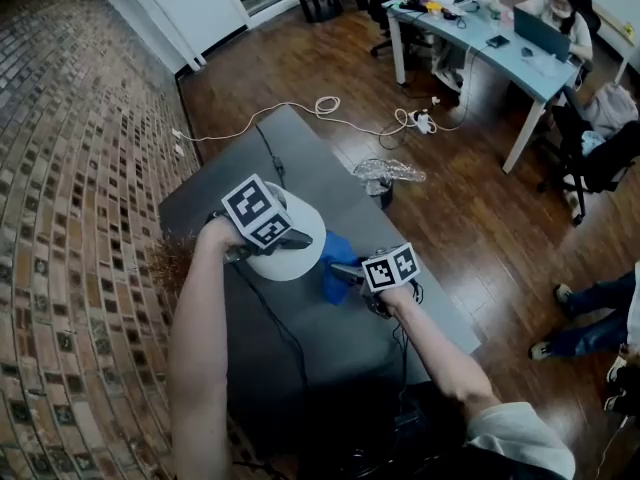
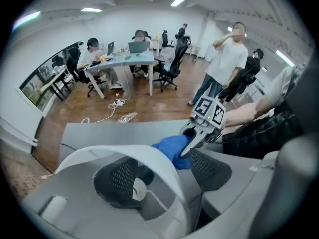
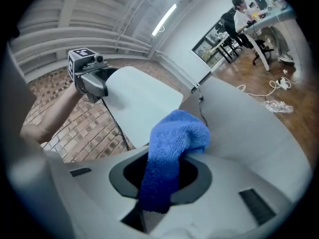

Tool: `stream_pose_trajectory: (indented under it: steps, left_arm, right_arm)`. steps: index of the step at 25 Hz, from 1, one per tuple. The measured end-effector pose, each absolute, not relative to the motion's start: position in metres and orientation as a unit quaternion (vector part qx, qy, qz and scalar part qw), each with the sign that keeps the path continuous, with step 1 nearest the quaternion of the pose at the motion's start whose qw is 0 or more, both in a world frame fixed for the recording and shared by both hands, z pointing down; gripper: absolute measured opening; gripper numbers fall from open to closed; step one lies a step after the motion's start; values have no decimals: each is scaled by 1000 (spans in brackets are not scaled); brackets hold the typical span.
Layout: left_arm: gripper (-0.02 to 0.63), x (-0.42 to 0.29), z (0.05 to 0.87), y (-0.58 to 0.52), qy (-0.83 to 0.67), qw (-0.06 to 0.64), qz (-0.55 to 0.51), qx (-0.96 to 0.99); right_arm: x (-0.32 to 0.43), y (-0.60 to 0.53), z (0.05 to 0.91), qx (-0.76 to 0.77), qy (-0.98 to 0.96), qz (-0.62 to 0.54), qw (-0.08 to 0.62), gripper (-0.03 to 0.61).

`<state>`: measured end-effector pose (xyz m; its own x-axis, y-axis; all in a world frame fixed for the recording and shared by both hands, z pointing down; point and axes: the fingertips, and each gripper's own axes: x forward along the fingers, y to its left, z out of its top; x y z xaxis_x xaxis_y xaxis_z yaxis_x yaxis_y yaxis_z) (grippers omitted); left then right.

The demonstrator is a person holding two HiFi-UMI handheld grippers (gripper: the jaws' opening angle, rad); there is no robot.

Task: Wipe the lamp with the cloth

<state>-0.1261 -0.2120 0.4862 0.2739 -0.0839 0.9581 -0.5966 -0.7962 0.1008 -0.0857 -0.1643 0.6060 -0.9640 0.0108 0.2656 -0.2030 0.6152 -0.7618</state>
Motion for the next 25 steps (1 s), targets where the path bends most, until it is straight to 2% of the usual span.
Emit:
stream_pose_trajectory:
  steps: [3, 7, 10, 14, 18, 20, 22, 25]
  left_arm:
    - [336, -129, 473, -199, -195, 250, 548, 774]
    - [318, -163, 456, -206, -244, 190, 612, 728]
    - [297, -153, 425, -212, -282, 159, 564, 759]
    - [270, -155, 372, -197, -368, 133, 387, 835]
    - [210, -168, 335, -111, -421, 118, 89, 895]
    - [189, -176, 348, -60, -426, 137, -56, 893]
    - [189, -179, 386, -21, -429, 186, -163, 869]
    - [187, -169, 453, 26, -433, 266, -241, 827]
  right_arm:
    - [-93, -161, 585, 38, -894, 435, 99, 86]
    - [-91, -163, 583, 41, -894, 437, 87, 86]
    - [-82, -168, 590, 49, -894, 437, 89, 86]
    - [-43, -180, 603, 81, -891, 436, 100, 87]
    - [18, -183, 621, 97, -891, 419, 144, 87]
    - [30, -175, 634, 78, -889, 416, 176, 89]
    - [32, -162, 668, 63, -872, 430, 224, 91]
    - [49, -145, 745, 95, -836, 391, 373, 110]
